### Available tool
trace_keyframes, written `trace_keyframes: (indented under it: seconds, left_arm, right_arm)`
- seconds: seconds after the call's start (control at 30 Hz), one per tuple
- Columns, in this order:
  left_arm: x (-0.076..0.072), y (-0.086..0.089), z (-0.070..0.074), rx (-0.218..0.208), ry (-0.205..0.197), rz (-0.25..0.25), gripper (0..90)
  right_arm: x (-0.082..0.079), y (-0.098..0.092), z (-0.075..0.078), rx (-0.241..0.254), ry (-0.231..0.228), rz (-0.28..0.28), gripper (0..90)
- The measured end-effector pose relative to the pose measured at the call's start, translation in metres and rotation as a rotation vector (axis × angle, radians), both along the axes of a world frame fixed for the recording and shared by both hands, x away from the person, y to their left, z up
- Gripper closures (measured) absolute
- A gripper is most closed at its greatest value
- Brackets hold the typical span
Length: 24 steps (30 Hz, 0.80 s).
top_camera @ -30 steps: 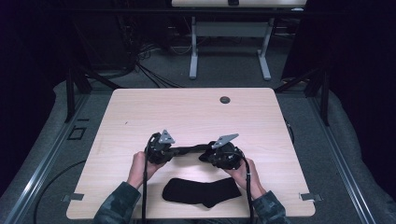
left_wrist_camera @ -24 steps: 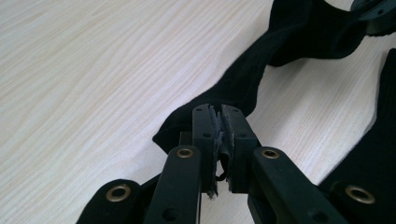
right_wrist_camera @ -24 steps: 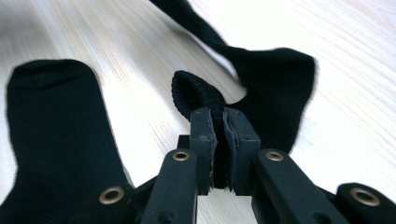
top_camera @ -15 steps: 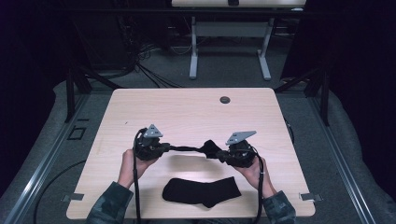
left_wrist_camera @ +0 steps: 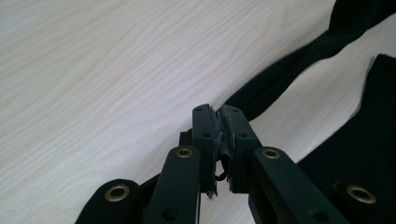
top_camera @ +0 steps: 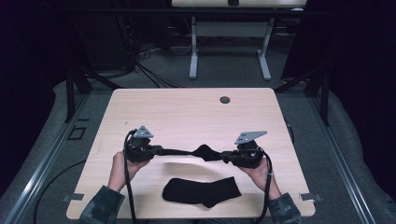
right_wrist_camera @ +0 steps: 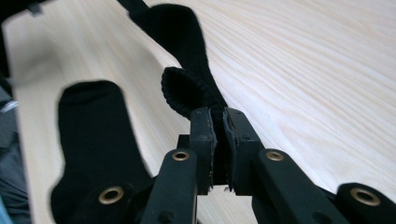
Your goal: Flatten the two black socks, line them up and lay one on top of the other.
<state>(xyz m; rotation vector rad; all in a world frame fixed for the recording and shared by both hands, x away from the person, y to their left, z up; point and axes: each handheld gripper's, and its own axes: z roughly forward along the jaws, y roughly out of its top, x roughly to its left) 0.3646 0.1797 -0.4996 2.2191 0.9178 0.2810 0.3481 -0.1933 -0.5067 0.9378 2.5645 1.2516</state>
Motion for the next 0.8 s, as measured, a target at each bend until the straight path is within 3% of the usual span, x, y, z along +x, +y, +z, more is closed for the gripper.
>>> trace_keyframes:
  seconds: [0.13,0.23,0.3,0.37,0.47,0.6,0.7,0.8]
  left_arm:
    - [0.003,-0.005,-0.019,0.032,0.032,-0.02,84.6]
    - [0.003,-0.007,-0.035,0.038,0.058,-0.021,84.5]
    - [0.002,-0.006,-0.042,0.034,0.073,-0.027,84.2]
    - [0.001,-0.004,-0.048,0.035,0.087,-0.034,83.4]
    - [-0.001,-0.001,-0.05,0.031,0.108,-0.043,76.6]
    - [-0.003,0.002,-0.048,0.022,0.112,-0.044,57.0]
    - [-0.003,0.004,-0.048,0.015,0.103,-0.023,52.5]
    - [0.001,0.005,-0.052,0.022,0.113,0.001,52.2]
  right_arm:
    - [0.004,0.005,-0.015,-0.105,-0.01,0.003,81.6]
    - [0.005,0.01,-0.029,-0.194,0.01,0.035,79.1]
    - [0.005,0.011,-0.036,-0.232,0.039,0.06,68.7]
    - [0.005,0.009,-0.041,-0.241,0.074,0.071,58.3]
    - [0.006,-0.002,-0.039,-0.191,0.114,0.063,48.2]
    - [0.011,-0.012,-0.035,-0.097,0.169,-0.02,44.7]
    - [0.014,-0.005,-0.038,-0.08,0.218,-0.057,45.4]
    - [0.017,0.007,-0.043,-0.102,0.249,-0.081,47.3]
